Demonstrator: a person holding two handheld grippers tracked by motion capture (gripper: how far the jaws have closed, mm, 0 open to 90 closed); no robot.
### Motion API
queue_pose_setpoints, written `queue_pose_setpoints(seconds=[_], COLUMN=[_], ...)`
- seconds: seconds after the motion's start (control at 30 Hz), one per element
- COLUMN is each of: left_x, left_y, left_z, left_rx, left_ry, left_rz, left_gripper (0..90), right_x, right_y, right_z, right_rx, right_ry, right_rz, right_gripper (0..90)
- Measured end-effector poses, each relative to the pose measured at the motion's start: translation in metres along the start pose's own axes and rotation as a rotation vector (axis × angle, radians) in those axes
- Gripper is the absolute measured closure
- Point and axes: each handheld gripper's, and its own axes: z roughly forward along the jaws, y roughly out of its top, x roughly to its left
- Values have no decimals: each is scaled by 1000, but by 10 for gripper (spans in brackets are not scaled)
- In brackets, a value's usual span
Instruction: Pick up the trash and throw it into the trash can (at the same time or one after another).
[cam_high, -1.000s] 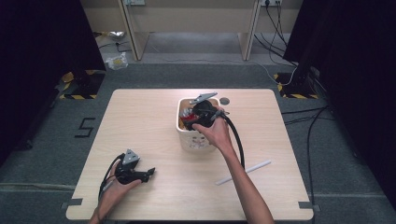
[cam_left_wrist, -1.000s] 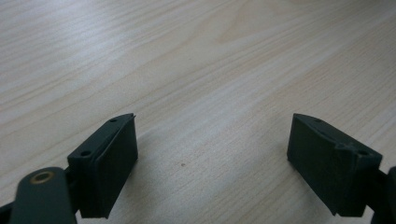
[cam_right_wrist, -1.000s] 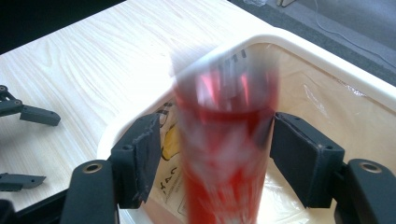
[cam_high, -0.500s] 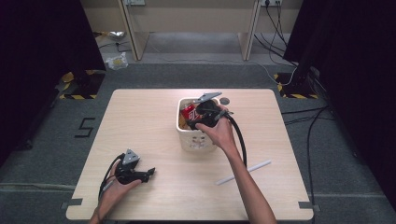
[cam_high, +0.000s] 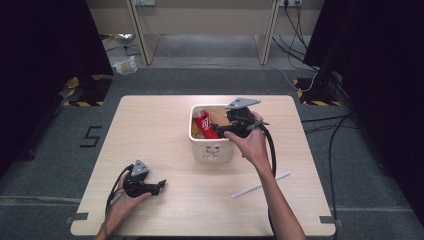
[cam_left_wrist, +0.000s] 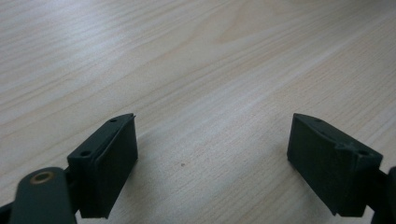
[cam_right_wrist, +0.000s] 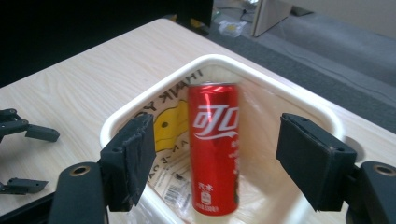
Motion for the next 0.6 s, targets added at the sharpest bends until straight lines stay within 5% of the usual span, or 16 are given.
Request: queue_pose_setpoints(seconds=[0.37, 0.6], left_x=[0, 0], left_y=[0, 0], left_z=[0, 0], left_rx=[-2, -1], left_ry=[3, 3], left_rz=[-1, 2], left_gripper=[152, 151], right_x=[-8, -19], right_y=[-22, -50], right_z=[-35, -53], right_rx=[-35, -29], right_ry=[-36, -89], right_rz=[21, 46], right_gripper=[280, 280])
